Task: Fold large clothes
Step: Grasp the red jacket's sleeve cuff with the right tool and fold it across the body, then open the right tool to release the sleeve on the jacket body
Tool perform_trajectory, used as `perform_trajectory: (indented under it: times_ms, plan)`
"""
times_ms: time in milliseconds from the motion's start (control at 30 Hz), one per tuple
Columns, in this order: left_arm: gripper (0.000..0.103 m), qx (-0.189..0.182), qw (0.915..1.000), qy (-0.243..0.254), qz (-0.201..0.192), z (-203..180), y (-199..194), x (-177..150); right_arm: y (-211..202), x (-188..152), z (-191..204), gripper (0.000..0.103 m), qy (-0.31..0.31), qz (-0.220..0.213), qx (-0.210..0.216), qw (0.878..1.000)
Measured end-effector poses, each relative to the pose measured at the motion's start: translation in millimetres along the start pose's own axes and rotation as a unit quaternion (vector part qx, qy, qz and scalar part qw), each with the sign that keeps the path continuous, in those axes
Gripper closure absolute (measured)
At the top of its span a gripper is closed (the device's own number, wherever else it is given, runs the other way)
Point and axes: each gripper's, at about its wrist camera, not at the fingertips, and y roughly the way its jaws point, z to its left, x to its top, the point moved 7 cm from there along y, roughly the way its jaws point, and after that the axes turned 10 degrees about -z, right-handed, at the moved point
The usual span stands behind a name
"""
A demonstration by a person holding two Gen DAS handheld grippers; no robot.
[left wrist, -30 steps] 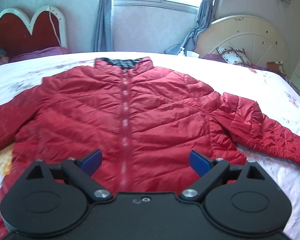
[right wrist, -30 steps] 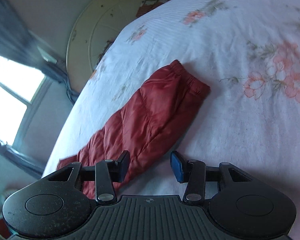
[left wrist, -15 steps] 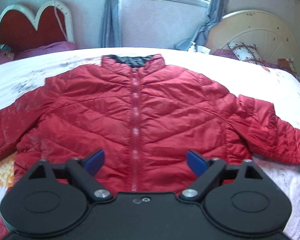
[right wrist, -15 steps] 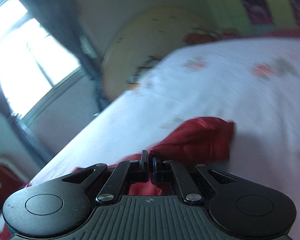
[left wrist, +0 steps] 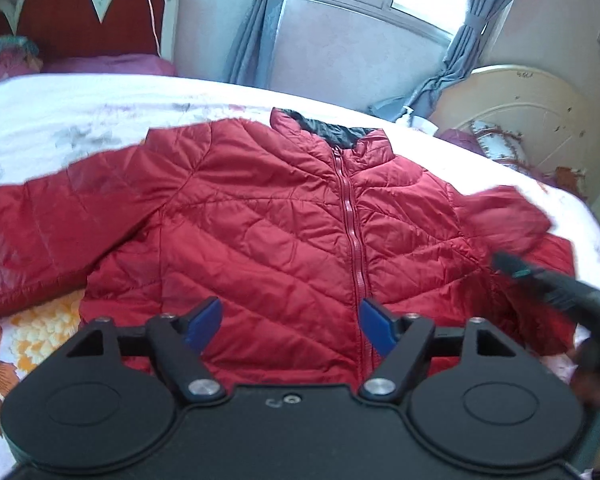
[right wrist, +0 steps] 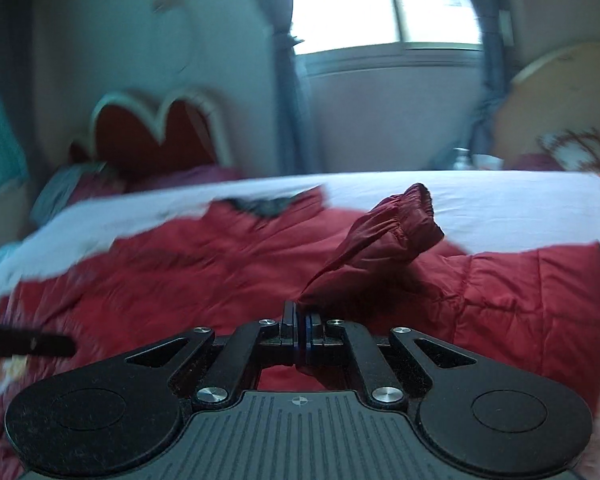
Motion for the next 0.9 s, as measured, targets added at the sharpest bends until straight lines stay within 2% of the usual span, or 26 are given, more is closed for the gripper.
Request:
perform_trajectory:
  times_ms: [133, 300, 400, 467, 533, 567, 600, 700, 733, 767, 800, 867, 900]
  plan:
    - [0.031, -0.026, 0.9993, -0.026, -0.005, 23, -3, 3, 35, -27, 52, 0.100, -0.054, 0.035, 0.037, 0.997]
    - [0.031, -0.044, 0.9982, -0.039, -0.008, 49, -3, 11, 70, -44, 95, 0.100, -0.081, 0.071, 0.062, 0.992]
    - [0.028, -0.054, 0.9977, -0.040, -0.005, 59, -2, 13, 82, -53, 117, 0.100, -0.100, 0.086, 0.072, 0.989]
    - [0.025, -0.060, 0.9976, -0.035, -0.002, 63, 1, 14, 88, -58, 126, 0.098, -0.121, 0.088, 0.061, 0.987]
    - [0.022, -0.065, 0.9974, -0.031, 0.000, 63, 4, 15, 87, -60, 133, 0.077, -0.140, 0.080, 0.059, 0.985]
    - [0.021, -0.069, 0.9972, -0.029, 0.000, 62, 6, 16, 85, -59, 133, 0.050, -0.142, 0.073, 0.058, 0.985]
    - [0.019, -0.073, 0.9969, -0.029, 0.000, 60, 8, 17, 81, -58, 136, 0.033, -0.149, 0.059, 0.059, 0.985]
    - [0.017, -0.077, 0.9967, -0.028, -0.002, 58, 11, 19, 68, -51, 134, 0.034, -0.142, 0.028, 0.084, 0.986]
    - [0.017, -0.074, 0.9968, -0.028, -0.002, 58, 12, 19, 69, -49, 132, 0.034, -0.136, 0.024, 0.080, 0.987]
    - [0.017, -0.071, 0.9970, -0.031, -0.002, 60, 12, 20, 73, -48, 130, 0.043, -0.127, 0.025, 0.083, 0.988]
    - [0.017, -0.068, 0.9971, -0.034, -0.002, 63, 11, 20, 78, -47, 130, 0.058, -0.109, 0.031, 0.098, 0.989]
    - [0.017, -0.067, 0.9971, -0.037, 0.002, 68, 13, 21, 88, -45, 133, 0.069, -0.095, 0.042, 0.114, 0.988]
    - [0.017, -0.069, 0.9971, -0.033, 0.006, 68, 15, 21, 87, -41, 131, 0.069, -0.100, 0.029, 0.104, 0.989]
